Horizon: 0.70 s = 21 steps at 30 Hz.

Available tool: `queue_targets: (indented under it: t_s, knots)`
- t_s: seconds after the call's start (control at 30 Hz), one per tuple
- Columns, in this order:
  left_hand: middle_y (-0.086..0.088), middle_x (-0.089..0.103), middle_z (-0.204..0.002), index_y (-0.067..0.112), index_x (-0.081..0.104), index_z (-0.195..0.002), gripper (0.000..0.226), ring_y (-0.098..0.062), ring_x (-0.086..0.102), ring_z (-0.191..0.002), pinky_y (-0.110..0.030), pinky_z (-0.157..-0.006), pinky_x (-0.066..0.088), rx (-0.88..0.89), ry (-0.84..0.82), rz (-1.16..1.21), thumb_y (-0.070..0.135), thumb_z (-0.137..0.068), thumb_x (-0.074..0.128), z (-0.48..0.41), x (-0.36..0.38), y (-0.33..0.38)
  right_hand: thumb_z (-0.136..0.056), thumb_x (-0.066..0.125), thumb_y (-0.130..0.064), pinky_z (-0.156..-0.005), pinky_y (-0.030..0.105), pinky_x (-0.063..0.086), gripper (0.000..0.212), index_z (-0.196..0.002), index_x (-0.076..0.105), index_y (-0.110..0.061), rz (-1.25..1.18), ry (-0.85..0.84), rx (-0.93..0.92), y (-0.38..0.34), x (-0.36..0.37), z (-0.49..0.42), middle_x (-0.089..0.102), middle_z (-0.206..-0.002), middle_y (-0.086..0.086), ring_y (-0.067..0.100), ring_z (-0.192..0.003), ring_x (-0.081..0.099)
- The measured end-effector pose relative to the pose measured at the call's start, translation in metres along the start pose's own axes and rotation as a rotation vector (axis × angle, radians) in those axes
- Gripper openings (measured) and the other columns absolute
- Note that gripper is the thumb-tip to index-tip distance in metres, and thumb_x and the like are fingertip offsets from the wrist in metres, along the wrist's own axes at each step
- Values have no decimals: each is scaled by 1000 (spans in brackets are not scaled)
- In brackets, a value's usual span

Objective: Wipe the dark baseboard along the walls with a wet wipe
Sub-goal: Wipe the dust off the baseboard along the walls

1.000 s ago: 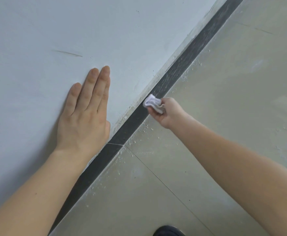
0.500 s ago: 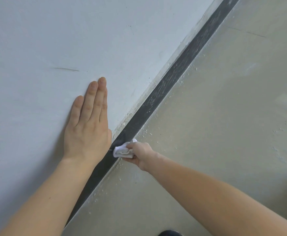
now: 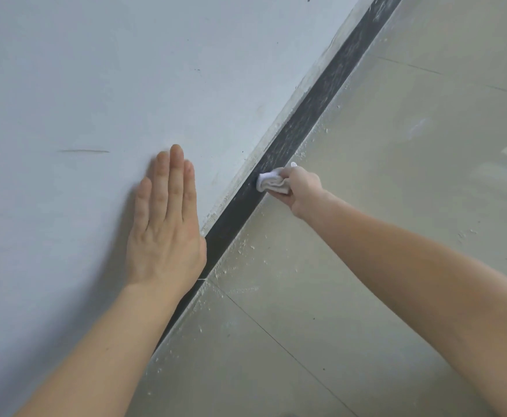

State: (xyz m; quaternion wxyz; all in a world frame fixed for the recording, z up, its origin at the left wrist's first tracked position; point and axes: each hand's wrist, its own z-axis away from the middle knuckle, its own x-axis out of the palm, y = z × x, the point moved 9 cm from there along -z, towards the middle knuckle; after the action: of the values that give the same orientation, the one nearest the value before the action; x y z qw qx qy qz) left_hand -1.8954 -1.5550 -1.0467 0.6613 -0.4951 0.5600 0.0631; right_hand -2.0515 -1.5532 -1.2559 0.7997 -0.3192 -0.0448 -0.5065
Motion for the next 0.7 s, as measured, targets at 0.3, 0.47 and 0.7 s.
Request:
queue_targets:
  t_s: [0.3, 0.47, 0.7]
  knots:
    - [-10, -8, -159, 7, -3, -151, 94, -25, -12, -144, -40, -114, -14, -221, 71, 158, 11, -77, 54, -44, -19, 17, -85, 51, 0, -61, 35, 60, 11, -82, 60, -5, 217, -124, 335, 121, 20, 49, 62, -82, 14, 24, -64, 64]
    - [-1, -10, -159, 10, -5, -150, 92, -13, -27, -141, -30, -114, -15, -146, 63, 162, 4, -79, 52, -34, -5, 3, -88, 50, 5, -57, 29, 58, 12, -77, 52, 1, 111, -166, 352, 98, 48, 57, 58, -77, 15, 23, -62, 60]
    - [2, -12, -156, 9, -1, -150, 92, -12, -26, -140, -30, -114, -18, -131, 47, 212, 5, -76, 53, -24, 1, 3, -93, 44, 2, -42, 19, 52, 14, -93, 57, 6, -34, -145, 188, 1, 26, 16, 59, -112, 22, 22, -76, 64]
